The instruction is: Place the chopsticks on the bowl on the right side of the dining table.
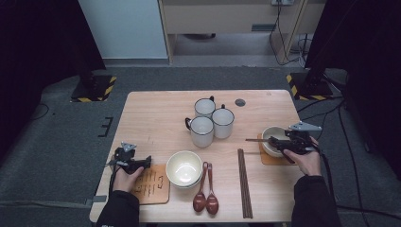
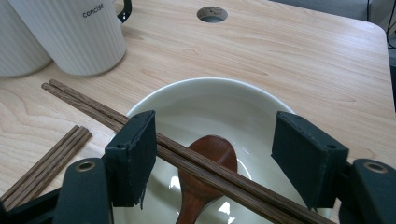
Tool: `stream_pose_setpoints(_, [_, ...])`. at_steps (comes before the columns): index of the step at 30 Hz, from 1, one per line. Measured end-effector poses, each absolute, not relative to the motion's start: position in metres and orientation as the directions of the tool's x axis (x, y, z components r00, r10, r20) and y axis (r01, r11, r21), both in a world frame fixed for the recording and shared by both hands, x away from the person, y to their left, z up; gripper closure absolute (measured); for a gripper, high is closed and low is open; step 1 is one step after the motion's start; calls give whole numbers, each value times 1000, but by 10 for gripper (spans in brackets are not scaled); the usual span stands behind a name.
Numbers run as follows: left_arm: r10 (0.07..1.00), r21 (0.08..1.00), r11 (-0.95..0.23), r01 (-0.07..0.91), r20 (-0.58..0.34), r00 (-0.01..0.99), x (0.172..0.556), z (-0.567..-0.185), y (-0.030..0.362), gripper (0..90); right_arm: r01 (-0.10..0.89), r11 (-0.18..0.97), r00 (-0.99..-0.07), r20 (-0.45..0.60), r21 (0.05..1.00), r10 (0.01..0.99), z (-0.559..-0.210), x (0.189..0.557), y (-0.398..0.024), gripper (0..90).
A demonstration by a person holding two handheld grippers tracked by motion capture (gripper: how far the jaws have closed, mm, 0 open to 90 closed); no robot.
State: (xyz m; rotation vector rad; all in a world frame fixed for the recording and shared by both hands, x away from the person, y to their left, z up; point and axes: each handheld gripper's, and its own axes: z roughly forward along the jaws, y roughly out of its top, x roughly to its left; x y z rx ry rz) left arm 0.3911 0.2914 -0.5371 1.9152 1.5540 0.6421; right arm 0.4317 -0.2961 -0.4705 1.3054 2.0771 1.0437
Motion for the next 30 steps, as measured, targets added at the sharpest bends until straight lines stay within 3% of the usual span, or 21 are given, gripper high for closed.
stream_pose_setpoints(12, [979, 701, -149, 697, 6, 204, 391, -537, 291, 6, 546, 285, -437, -22, 788, 899, -471, 431, -299, 333])
stream_pose_setpoints(30, [979, 701, -149, 697, 6, 204, 391, -537, 291, 6, 524, 231, -469, 51, 820, 882, -468, 441, -298, 322])
